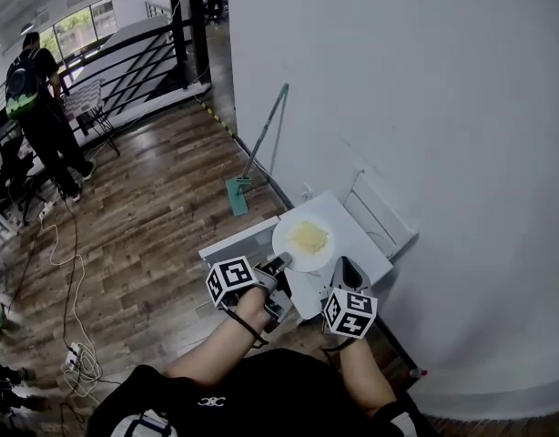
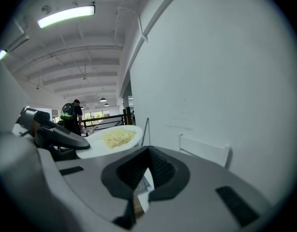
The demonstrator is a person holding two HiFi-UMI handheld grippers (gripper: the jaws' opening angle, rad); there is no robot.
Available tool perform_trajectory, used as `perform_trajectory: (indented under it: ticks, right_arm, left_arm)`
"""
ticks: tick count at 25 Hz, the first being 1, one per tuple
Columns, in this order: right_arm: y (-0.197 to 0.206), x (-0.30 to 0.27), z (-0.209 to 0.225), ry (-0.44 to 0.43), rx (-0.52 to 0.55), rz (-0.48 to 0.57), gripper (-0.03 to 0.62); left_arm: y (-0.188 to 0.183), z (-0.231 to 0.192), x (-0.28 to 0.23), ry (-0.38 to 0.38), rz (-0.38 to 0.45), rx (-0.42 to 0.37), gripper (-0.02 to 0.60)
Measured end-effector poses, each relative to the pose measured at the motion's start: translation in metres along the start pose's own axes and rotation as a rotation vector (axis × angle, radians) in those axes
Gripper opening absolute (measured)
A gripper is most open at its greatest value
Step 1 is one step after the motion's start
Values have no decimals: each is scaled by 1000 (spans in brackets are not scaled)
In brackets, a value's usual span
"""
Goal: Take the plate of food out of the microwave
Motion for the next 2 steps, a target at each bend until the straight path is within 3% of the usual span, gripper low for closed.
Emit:
perform_trajectory:
  ticks: [2]
  right_arm:
    - [-1,4,-2,-2,1,5,12]
  left_arm:
    - [2,5,3,6,-5,-1,11]
Point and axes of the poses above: the fingertips, and each gripper's own axes: x backward along the fingers, z to its right, y out of its underside, the point moved 7 cm from there along x, backward along the fingers, and after that the axes turned 13 degrees about -z, right-handed, at the moved point
